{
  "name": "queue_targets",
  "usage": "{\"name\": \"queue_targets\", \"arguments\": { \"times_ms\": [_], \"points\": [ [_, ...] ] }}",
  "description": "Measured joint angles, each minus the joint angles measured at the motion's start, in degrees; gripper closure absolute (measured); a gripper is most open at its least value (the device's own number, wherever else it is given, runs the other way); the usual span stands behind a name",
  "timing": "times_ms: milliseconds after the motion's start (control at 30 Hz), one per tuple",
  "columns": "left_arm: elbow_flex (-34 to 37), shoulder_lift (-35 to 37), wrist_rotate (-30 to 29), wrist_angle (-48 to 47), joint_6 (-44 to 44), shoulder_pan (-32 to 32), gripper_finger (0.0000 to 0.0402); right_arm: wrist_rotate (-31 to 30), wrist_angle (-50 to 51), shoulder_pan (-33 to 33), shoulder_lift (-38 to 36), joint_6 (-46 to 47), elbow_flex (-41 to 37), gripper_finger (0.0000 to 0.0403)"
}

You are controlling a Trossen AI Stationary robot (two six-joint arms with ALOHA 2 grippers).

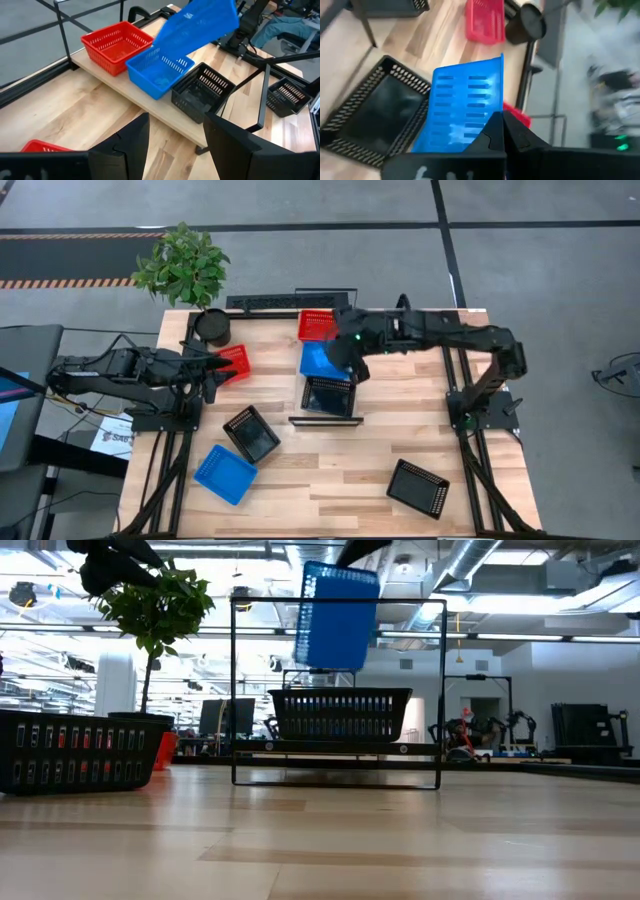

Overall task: Stack baskets on shelf by color
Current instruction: Stack the top blue bin on the blue bin on the shelf

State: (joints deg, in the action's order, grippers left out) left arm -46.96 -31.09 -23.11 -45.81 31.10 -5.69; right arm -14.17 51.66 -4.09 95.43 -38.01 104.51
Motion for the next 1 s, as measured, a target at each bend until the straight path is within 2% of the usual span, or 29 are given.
{"name": "queue_targets", "arguments": {
  "times_ms": [267,400,500,667,833,1000],
  "points": [
    [0.0,0.0,-0.4,0.04,2.8,0.0,0.0228,-1.16,-27.33,-0.94,-8.01,-6.25,-24.95,0.0403],
    [0.0,0.0,-2.45,0.09,4.74,0.0,0.0228,-1.01,-35.21,-1.82,-10.38,-6.86,-32.45,0.0403],
    [0.0,0.0,-3.54,0.12,5.12,0.0,0.0228,-0.58,-37.53,-1.93,-10.98,-6.44,-35.15,0.0403],
    [0.0,0.0,-5.1,0.14,5.17,0.0,0.0228,0.96,-35.48,-1.89,-10.9,-2.66,-35.48,0.0399],
    [0.0,-0.02,-5.22,0.14,5.17,0.0,0.0228,2.11,-33.07,-1.91,-10.85,-0.29,-35.48,0.0364],
    [0.0,-0.02,-5.22,-0.14,4.61,0.0,0.0228,2.27,-33.26,-1.52,-11.18,0.25,-35.44,0.031]
  ]
}}
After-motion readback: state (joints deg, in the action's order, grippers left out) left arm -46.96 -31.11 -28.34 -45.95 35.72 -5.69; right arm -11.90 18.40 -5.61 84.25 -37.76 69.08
